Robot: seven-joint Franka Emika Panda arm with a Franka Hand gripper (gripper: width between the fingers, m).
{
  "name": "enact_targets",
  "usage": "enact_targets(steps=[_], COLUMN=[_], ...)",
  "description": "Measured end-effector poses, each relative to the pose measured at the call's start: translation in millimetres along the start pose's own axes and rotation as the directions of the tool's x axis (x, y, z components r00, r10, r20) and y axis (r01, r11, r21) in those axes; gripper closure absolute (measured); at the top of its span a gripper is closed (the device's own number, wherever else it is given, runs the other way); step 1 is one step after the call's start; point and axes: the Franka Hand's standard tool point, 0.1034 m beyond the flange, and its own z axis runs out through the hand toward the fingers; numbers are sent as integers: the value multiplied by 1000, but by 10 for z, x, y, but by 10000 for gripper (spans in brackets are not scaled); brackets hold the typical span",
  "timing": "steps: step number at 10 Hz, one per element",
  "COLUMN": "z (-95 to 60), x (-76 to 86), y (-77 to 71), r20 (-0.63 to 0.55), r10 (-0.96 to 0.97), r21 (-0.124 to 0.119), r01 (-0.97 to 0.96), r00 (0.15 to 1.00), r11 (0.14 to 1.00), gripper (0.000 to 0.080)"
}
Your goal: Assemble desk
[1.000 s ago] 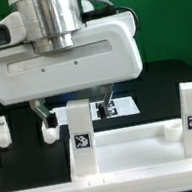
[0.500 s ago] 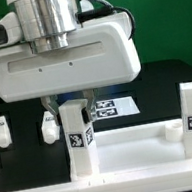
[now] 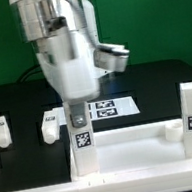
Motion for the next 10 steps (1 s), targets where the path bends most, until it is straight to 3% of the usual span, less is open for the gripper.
enact_targets(steps=[2,3,4,5,6,7,10], z=[1,5,5,2,-16,-20,-11], x=[-5,-3,-3,-18,-32,-26,-8], y=[1,3,9,15,1,7,14], r20=[0,0,-2,1,4,19,19], r10=[74,73,-29,-160,-348,-501,-642], r21=[0,-1,-6,-19,-21,-23,-25], r01=[-74,-73,29,160,348,502,642], r00=[997,997,1000,987,937,865,767], r11=[997,997,1000,987,937,865,766], gripper=[515,442,442,249,249,164,152])
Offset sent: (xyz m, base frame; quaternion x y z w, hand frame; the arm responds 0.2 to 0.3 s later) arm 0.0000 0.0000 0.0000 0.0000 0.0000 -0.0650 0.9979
